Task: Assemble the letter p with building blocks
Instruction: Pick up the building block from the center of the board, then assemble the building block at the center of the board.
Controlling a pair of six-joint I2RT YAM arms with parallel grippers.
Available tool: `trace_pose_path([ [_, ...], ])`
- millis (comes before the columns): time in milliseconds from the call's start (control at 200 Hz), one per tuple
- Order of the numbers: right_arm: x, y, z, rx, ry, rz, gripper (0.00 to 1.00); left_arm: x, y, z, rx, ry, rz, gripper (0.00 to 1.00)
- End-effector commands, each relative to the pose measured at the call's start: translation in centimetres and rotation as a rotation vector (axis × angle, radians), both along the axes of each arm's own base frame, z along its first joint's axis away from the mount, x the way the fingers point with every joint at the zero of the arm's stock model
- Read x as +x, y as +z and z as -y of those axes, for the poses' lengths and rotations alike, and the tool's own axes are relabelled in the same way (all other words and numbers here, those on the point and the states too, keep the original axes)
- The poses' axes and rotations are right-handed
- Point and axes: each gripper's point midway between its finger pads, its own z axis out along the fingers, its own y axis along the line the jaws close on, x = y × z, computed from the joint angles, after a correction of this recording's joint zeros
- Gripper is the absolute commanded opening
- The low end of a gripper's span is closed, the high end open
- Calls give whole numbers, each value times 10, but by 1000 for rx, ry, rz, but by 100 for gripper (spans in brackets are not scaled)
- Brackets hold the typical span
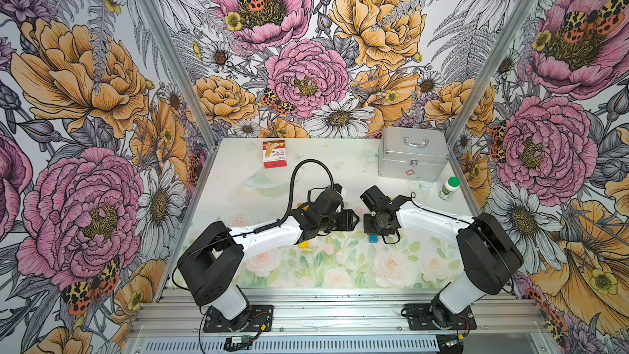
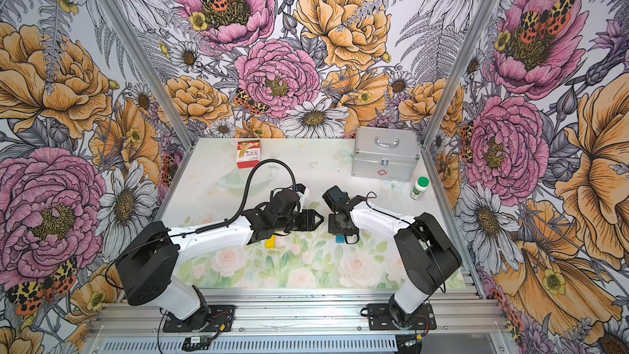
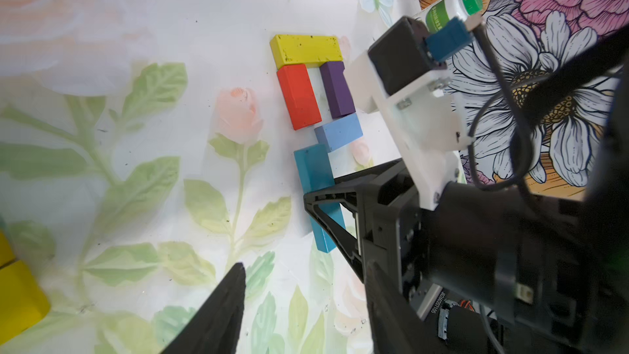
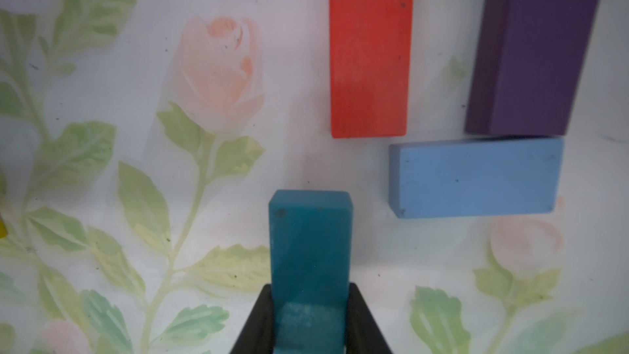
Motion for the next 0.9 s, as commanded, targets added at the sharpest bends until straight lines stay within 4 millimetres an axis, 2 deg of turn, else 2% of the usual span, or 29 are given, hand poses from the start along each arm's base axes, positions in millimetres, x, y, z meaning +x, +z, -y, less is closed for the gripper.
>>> trace_pose_path([
  [0, -1, -3, 5, -5, 7, -3, 0, 7, 6, 12, -37, 16, 12, 57],
  [310, -1, -10, 11, -15, 6, -30, 0, 8, 3, 18, -35, 4, 6, 56],
  [695, 3, -17, 13, -18, -4, -51, 5, 9, -4, 21, -27, -7, -6, 56],
  [896, 10, -14, 15, -13, -12, -42, 8, 9, -7, 24, -27, -16, -14, 56],
])
